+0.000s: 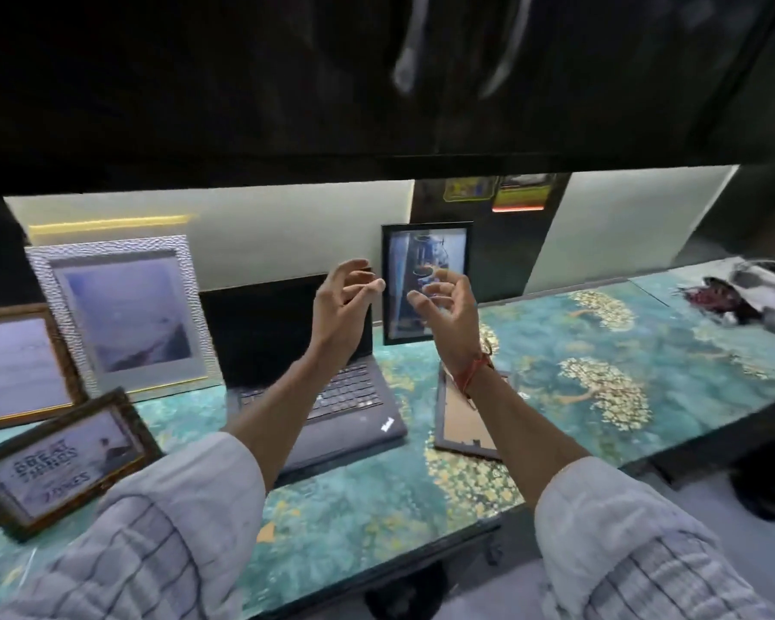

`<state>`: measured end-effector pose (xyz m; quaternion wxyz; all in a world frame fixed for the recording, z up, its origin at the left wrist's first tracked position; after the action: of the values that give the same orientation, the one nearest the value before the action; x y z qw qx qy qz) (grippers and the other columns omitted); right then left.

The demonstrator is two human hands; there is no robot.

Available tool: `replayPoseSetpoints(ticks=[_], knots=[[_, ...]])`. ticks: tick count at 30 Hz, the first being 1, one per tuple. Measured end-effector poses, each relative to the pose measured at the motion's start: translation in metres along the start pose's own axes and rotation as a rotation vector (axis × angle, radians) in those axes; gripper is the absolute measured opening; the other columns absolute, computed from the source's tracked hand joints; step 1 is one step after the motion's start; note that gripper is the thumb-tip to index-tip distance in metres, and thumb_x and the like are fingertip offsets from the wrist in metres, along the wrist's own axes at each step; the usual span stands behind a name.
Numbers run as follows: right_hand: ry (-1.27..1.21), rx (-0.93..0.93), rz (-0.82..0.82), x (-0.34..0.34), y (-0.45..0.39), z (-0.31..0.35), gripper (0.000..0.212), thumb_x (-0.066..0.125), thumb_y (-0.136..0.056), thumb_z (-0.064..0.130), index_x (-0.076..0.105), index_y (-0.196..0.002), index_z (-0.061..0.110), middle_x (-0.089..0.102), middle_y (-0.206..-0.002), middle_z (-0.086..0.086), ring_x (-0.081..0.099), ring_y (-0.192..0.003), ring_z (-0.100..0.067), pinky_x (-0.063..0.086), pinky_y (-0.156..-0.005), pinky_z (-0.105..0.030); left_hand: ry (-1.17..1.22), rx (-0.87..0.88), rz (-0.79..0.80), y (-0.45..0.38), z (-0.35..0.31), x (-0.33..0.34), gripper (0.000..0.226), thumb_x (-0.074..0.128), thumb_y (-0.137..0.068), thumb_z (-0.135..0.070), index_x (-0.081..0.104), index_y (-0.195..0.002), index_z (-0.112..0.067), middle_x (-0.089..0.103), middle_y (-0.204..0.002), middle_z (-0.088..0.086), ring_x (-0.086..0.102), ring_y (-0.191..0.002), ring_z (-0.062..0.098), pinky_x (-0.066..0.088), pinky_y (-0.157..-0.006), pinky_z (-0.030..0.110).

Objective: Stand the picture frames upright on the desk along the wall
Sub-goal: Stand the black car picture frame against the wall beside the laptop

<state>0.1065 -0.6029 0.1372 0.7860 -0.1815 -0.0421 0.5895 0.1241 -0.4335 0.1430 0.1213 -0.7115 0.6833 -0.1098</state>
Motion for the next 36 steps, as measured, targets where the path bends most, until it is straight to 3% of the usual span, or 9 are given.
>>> replayPoseSetpoints(ticks=[5, 10, 13, 22, 25, 28, 32, 34, 36], knots=[[0.0, 0.053, 0.014, -0.024, -0.032, -0.045, 0.056, 0.071, -0.074, 0.036, 0.051, -0.122, 0.014, 0.061, -0.104, -0.003, 0.06, -0.092, -0.008, 0.048, -0.069, -0.004, -0.033, -0.064, -0.024, -0.026, 0.04, 0.044, 0.043, 0.069, -0.088, -0.02, 0.057, -0.128, -0.006, 0.069, -0.107, 0.007, 0.067, -0.093, 0.013, 0.053, -0.075, 0.017], [0.034, 0.155, 0.006, -0.039, -0.072, -0.088, 0.052, 0.076, -0.076, 0.032, 0.052, -0.12, 0.018, 0.061, -0.102, 0.0, 0.062, -0.092, -0.016, 0.054, -0.076, -0.023, -0.068, -0.133, -0.008, -0.064, 0.08, 0.077, 0.039, 0.068, -0.091, -0.018, 0.057, -0.127, -0.011, 0.069, -0.108, 0.007, 0.068, -0.1, 0.018, 0.054, -0.081, 0.019], [0.061, 0.19, -0.014, -0.051, -0.098, -0.111, 0.053, 0.077, -0.077, 0.03, 0.052, -0.122, 0.015, 0.058, -0.095, 0.009, 0.06, -0.085, -0.009, 0.051, -0.071, -0.018, -0.093, -0.203, -0.004, -0.084, 0.107, 0.098, 0.043, 0.069, -0.088, -0.02, 0.056, -0.129, -0.014, 0.067, -0.116, 0.011, 0.066, -0.106, 0.024, 0.054, -0.091, 0.033], [0.086, 0.28, 0.075, -0.062, -0.183, -0.172, 0.047, 0.074, -0.08, 0.027, 0.052, -0.119, 0.016, 0.055, -0.093, 0.007, 0.057, -0.078, -0.009, 0.05, -0.066, -0.014, -0.21, -0.337, -0.14, -0.132, 0.144, 0.14, 0.051, 0.069, -0.089, -0.02, 0.052, -0.136, -0.01, 0.063, -0.123, 0.012, 0.061, -0.101, 0.018, 0.044, -0.073, 0.013], [0.196, 0.269, 0.103, -0.068, -0.212, -0.199, 0.042, 0.073, -0.08, 0.024, 0.054, -0.116, 0.014, 0.058, -0.103, -0.002, 0.059, -0.085, -0.018, 0.055, -0.078, -0.03, -0.265, -0.379, -0.21, -0.141, 0.155, 0.152, 0.054, 0.067, -0.091, -0.021, 0.047, -0.141, -0.012, 0.061, -0.125, 0.011, 0.058, -0.101, 0.017, 0.043, -0.072, 0.014], [0.304, 0.243, 0.115, -0.072, -0.246, -0.228, 0.043, 0.071, -0.081, 0.018, 0.053, -0.12, 0.011, 0.057, -0.117, -0.011, 0.06, -0.099, -0.025, 0.052, -0.092, -0.04, -0.268, -0.431, -0.247, -0.156, 0.177, 0.164, 0.063, 0.065, -0.093, -0.018, 0.035, -0.149, -0.015, 0.054, -0.135, 0.011, 0.056, -0.109, 0.019, 0.047, -0.082, 0.026], [0.391, 0.265, 0.122, -0.073, -0.284, -0.265, 0.054, 0.058, -0.091, 0.011, 0.04, -0.14, 0.007, 0.046, -0.142, -0.016, 0.049, -0.127, -0.031, 0.039, -0.108, -0.039, -0.236, -0.528, -0.294, -0.17, 0.217, 0.17, 0.074, 0.059, -0.094, -0.007, 0.017, -0.154, -0.013, 0.035, -0.155, 0.013, 0.049, -0.13, 0.028, 0.049, -0.099, 0.038], [0.401, 0.298, 0.18, -0.07, -0.292, -0.286, 0.054, 0.052, -0.094, 0.011, 0.034, -0.145, 0.007, 0.042, -0.148, -0.015, 0.044, -0.134, -0.032, 0.035, -0.11, -0.038, -0.225, -0.565, -0.296, -0.17, 0.244, 0.17, 0.082, 0.061, -0.09, -0.004, 0.012, -0.156, -0.016, 0.029, -0.161, 0.011, 0.042, -0.14, 0.03, 0.043, -0.11, 0.043], [0.373, 0.312, 0.214, -0.067, -0.294, -0.3, 0.049, 0.049, -0.095, 0.009, 0.039, -0.143, 0.008, 0.05, -0.143, -0.014, 0.049, -0.129, -0.032, 0.038, -0.107, -0.037, -0.221, -0.6, -0.262, -0.168, 0.271, 0.165, 0.086, 0.063, -0.084, -0.004, 0.017, -0.154, -0.022, 0.035, -0.159, 0.01, 0.045, -0.138, 0.03, 0.042, -0.112, 0.048]])
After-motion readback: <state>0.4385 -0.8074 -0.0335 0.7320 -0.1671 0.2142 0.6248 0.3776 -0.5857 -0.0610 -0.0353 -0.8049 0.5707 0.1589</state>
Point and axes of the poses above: each hand's wrist, its own y-axis away from the middle knuckle, its own x-axis out of the palm, z = x × y, the point moved 3 cm from there along -y, towards the middle knuckle
